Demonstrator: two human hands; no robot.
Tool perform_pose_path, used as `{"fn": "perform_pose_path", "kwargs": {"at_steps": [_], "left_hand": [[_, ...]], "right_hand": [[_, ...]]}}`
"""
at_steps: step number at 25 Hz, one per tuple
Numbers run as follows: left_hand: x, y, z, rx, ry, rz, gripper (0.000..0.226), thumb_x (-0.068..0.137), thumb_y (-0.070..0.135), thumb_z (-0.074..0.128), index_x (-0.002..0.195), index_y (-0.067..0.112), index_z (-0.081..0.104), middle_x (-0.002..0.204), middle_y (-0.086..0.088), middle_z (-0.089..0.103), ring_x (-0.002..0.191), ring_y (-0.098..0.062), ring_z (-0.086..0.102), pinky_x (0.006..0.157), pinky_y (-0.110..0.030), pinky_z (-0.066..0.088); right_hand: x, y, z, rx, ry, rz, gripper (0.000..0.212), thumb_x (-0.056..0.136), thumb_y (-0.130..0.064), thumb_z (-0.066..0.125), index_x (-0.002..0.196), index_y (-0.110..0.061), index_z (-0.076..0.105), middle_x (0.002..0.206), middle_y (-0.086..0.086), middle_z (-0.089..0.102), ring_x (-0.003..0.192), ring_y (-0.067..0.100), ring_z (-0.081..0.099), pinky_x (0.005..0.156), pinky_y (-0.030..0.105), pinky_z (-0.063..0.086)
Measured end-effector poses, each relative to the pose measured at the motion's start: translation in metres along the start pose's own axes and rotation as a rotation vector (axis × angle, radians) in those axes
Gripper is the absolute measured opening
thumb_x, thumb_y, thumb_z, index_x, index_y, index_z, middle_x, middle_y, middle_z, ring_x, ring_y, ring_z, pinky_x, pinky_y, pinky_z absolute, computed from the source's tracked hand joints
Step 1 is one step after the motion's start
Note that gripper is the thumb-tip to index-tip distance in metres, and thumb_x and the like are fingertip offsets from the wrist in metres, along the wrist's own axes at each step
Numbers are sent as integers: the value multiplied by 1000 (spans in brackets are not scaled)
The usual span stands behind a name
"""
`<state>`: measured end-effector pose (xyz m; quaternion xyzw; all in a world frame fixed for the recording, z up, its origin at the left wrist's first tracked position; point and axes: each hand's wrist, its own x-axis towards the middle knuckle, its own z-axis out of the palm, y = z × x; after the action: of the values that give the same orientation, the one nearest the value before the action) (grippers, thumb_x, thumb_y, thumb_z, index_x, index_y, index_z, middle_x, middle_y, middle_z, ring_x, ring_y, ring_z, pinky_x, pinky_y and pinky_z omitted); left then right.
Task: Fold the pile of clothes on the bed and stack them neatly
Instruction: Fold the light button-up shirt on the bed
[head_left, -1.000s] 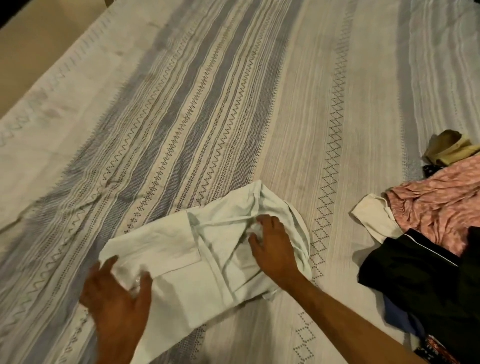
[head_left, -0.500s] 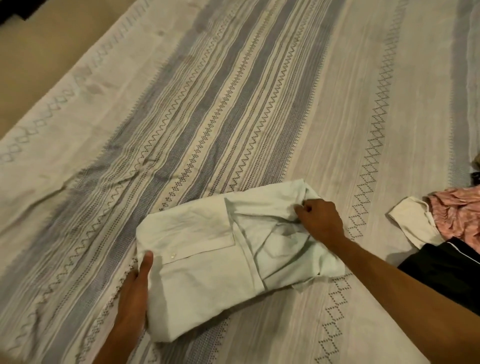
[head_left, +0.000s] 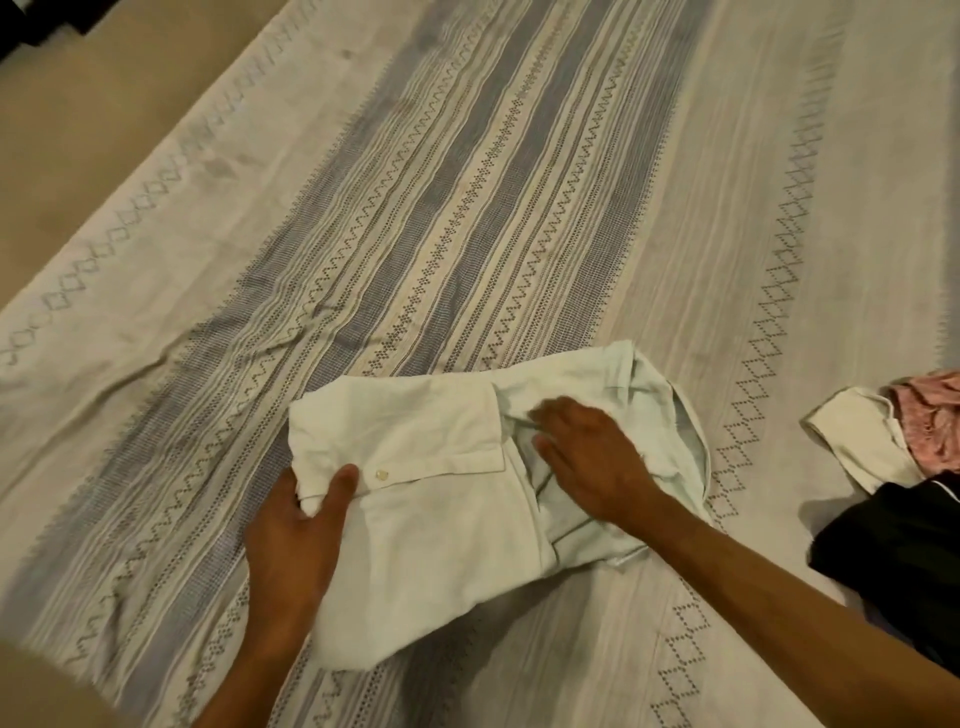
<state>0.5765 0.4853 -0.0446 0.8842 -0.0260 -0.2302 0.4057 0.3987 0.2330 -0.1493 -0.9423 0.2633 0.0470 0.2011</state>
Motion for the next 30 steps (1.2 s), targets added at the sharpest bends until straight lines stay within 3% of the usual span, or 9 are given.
{"fn": "perform_pose_path", "kwargs": {"at_steps": [3, 7, 12, 15, 17, 21, 24, 27, 30], "left_hand": [[-13, 34, 1, 29, -22, 53, 14, 96, 42, 68, 98, 31, 60, 88, 13, 66, 81, -2, 60, 63, -23, 40], [-31, 91, 24, 104, -123, 134, 16, 93, 43, 69, 101, 31, 60, 89, 16, 67, 78, 2, 60, 61, -20, 40], [-59, 147, 92, 210, -142, 389, 25, 92, 39, 70, 97, 19, 56, 75, 11, 60, 66, -2, 59, 51, -10, 40], [-80, 165, 159, 244, -212, 454, 33, 95, 46, 64, 109, 19, 54, 85, 3, 66, 76, -17, 67, 69, -29, 56], [-93, 166, 198, 320, -351, 441, 42, 97, 59, 57, 116, 22, 51, 97, 2, 72, 89, -21, 71, 79, -39, 59], [-69, 124, 203, 256, -304, 353, 36, 99, 49, 61, 121, 22, 57, 112, 2, 72, 102, -19, 67, 87, -34, 53], [-11, 60, 173, 161, -151, 22, 31, 100, 32, 63, 114, 4, 60, 113, -22, 68, 97, -33, 68, 82, -45, 58], [0, 32, 165, -210, -444, -421, 34, 105, 45, 56, 116, 14, 62, 119, -16, 69, 107, -30, 67, 94, -47, 56], [-7, 35, 182, -437, -567, -455, 46, 96, 58, 63, 124, 22, 66, 118, -6, 76, 111, -26, 70, 93, -43, 56]], "right_hand": [[-7, -22, 14, 143, -66, 92, 69, 101, -51, 12, 153, -22, 48, 162, 3, 43, 154, 23, 31, 127, 48, 20], [-21, -55, -3, 1002, 189, 321, 36, 110, -37, 45, 133, -25, 69, 134, -8, 69, 128, 9, 60, 117, 39, 43], [-23, -45, -51, 1662, -218, 642, 55, 102, -62, 47, 126, -21, 74, 121, 4, 76, 117, 24, 67, 108, 38, 46], [-36, -5, -89, 1750, -103, 656, 40, 108, -34, 42, 95, -9, 71, 74, 6, 77, 69, 15, 74, 65, 21, 56], [-45, 40, -107, 1720, 52, 720, 37, 106, -35, 44, 95, -10, 70, 72, 8, 76, 70, 21, 73, 55, 22, 57], [-65, 123, -111, 1599, -52, 828, 64, 88, -64, 67, 129, -15, 69, 114, 12, 77, 106, 33, 73, 94, 40, 56], [-71, 140, -104, 1208, -133, 734, 39, 89, -43, 76, 121, -21, 72, 115, 4, 78, 99, 21, 74, 84, 34, 56], [-64, 137, -96, 1117, -60, 724, 20, 93, -27, 76, 112, -19, 75, 110, 6, 78, 93, 18, 74, 80, 32, 58], [-66, 132, -82, 1131, -142, 789, 25, 91, -23, 79, 115, -22, 73, 112, 3, 78, 103, 22, 72, 96, 43, 58]]}}
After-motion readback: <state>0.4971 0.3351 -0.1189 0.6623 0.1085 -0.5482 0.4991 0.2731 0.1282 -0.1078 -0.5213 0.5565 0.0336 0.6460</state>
